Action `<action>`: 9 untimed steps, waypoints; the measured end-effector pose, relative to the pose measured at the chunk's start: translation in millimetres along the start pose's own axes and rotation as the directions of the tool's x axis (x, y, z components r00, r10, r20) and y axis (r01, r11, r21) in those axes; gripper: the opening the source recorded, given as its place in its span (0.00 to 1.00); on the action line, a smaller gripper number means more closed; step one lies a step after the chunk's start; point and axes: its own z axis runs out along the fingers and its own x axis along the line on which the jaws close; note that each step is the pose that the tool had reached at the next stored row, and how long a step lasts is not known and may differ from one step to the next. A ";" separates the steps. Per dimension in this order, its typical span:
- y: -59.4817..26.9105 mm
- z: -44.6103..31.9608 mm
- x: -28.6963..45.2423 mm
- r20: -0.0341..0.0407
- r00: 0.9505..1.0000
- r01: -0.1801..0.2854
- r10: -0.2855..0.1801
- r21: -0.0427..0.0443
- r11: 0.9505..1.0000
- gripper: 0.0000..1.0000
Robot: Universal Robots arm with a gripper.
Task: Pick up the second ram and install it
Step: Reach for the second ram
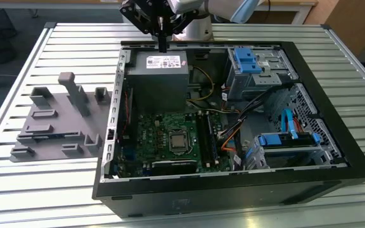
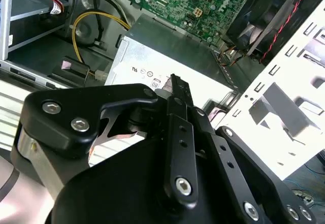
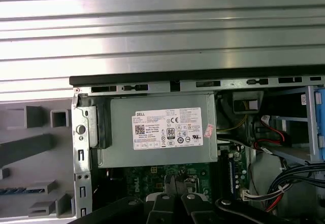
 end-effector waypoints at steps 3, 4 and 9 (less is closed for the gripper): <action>-0.1 0.0 1.1 0.000 1.000 0.000 0.000 0.000 1.000 0.11; -0.1 0.0 1.3 0.000 1.000 0.000 0.000 0.000 1.000 0.11; -0.2 -0.1 2.9 0.000 1.000 0.000 0.000 0.000 1.000 0.11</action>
